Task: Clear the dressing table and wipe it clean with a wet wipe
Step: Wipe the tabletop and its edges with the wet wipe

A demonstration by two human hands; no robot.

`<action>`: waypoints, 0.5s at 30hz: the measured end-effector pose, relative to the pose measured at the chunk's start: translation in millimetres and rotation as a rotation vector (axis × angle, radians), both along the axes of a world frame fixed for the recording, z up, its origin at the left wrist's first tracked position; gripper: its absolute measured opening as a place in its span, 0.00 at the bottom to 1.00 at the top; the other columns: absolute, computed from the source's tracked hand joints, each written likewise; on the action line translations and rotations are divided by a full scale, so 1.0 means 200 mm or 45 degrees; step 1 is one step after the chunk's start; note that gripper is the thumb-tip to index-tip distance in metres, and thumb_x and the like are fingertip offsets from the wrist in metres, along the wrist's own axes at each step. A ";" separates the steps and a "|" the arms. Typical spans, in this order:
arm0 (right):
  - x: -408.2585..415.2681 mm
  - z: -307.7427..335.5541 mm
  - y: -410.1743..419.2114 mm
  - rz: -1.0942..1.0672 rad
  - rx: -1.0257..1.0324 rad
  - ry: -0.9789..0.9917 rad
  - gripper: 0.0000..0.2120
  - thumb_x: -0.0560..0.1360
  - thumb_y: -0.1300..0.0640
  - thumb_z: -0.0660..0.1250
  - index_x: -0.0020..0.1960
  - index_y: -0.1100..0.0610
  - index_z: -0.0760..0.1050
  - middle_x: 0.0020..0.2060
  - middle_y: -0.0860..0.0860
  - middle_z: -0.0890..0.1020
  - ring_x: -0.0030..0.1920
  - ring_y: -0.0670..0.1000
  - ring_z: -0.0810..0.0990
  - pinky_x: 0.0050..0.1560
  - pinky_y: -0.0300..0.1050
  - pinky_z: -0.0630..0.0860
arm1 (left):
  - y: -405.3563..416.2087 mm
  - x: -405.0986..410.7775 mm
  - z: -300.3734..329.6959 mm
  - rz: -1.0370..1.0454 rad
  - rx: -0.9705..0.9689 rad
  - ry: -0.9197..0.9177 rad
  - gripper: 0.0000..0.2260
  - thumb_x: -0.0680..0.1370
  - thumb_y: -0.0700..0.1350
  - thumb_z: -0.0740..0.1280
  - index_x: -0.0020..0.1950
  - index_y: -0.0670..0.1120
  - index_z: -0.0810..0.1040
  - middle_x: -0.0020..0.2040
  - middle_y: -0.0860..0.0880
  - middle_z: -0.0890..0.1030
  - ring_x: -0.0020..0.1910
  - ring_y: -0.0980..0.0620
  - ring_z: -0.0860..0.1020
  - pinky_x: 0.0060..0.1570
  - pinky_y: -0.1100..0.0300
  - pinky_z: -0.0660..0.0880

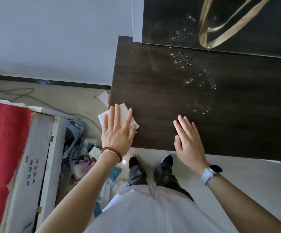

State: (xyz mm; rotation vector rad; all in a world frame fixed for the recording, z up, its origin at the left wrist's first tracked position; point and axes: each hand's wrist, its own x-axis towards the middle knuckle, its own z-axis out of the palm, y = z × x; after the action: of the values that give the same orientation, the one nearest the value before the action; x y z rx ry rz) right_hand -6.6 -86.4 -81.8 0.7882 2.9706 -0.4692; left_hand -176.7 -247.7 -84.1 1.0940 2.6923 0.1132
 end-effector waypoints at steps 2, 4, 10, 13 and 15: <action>0.05 0.00 0.05 -0.044 -0.020 0.041 0.23 0.76 0.56 0.48 0.69 0.59 0.65 0.71 0.56 0.65 0.73 0.51 0.57 0.72 0.53 0.55 | 0.09 0.06 0.01 0.066 -0.032 -0.024 0.24 0.77 0.56 0.45 0.74 0.53 0.53 0.75 0.37 0.51 0.74 0.38 0.48 0.70 0.45 0.44; 0.13 0.01 0.14 -0.201 0.038 0.049 0.23 0.76 0.55 0.49 0.68 0.59 0.67 0.70 0.57 0.67 0.72 0.53 0.59 0.72 0.56 0.52 | 0.17 0.14 0.01 -0.102 -0.032 0.014 0.24 0.77 0.56 0.47 0.73 0.53 0.55 0.74 0.38 0.55 0.73 0.36 0.50 0.70 0.42 0.47; 0.36 0.00 0.51 -0.753 0.136 -0.098 0.24 0.77 0.57 0.53 0.72 0.61 0.58 0.73 0.59 0.59 0.74 0.58 0.55 0.71 0.66 0.47 | 0.50 0.50 0.01 -0.738 0.036 0.033 0.28 0.76 0.56 0.50 0.72 0.41 0.57 0.71 0.45 0.65 0.72 0.42 0.59 0.68 0.45 0.53; 0.39 -0.01 0.62 -0.772 0.160 -0.102 0.26 0.76 0.56 0.50 0.73 0.60 0.57 0.73 0.59 0.58 0.74 0.58 0.54 0.70 0.65 0.47 | 0.58 0.58 0.02 -0.733 0.012 0.011 0.26 0.78 0.53 0.48 0.71 0.40 0.59 0.71 0.43 0.65 0.72 0.45 0.60 0.68 0.48 0.54; 0.39 -0.02 0.65 -0.765 0.163 -0.095 0.27 0.75 0.55 0.49 0.73 0.59 0.57 0.73 0.59 0.58 0.74 0.58 0.54 0.70 0.64 0.47 | 0.52 0.53 0.01 -0.526 0.021 0.072 0.25 0.78 0.51 0.48 0.72 0.41 0.59 0.72 0.40 0.63 0.72 0.43 0.59 0.69 0.49 0.53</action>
State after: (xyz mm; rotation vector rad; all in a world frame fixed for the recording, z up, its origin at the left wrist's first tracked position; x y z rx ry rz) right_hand 71.1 43.2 -86.1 1.6768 2.6684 -0.2494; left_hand -71.7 -143.0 -82.7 1.6506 2.4514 0.0324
